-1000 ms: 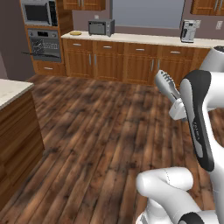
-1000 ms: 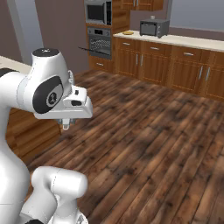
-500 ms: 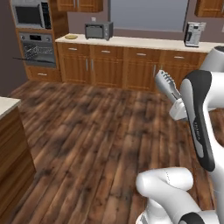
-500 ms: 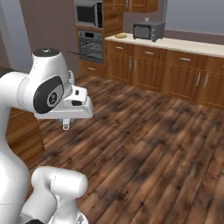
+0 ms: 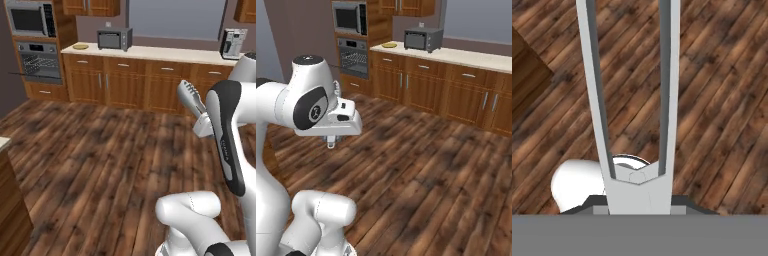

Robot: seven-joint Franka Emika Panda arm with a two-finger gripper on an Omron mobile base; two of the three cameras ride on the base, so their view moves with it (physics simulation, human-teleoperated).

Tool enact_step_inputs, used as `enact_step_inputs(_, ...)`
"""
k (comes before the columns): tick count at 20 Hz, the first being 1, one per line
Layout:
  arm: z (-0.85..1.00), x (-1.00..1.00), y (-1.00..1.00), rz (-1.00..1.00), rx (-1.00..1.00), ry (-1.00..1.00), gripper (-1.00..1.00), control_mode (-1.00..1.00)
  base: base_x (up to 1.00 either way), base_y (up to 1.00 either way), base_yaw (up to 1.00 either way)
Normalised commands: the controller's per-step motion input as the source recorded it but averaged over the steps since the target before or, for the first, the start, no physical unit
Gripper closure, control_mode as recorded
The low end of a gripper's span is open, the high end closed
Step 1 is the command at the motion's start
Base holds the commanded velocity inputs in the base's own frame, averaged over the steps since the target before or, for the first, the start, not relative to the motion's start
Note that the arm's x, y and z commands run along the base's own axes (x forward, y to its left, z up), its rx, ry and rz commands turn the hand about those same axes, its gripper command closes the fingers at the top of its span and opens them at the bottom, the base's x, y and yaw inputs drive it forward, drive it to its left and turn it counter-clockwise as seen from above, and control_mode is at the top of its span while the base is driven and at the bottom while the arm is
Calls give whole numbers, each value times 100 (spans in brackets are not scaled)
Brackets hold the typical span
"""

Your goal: Pick up the tongs from the counter and place them near the plate next to the oven.

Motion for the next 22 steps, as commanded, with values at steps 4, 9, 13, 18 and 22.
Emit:
enact_step_inputs(4,0,0,0,0,0,0,100,100,100,0,0)
enact_step_inputs(9,0,0,0,0,0,0,100,100,100,0,3)
enact_step_inputs(13,0,0,0,0,0,0,100,100,100,0,5)
enact_step_inputs(18,0,0,0,0,0,0,100,100,100,0,7)
enact_step_inputs(22,0,0,0,0,0,0,100,100,100,2,9)
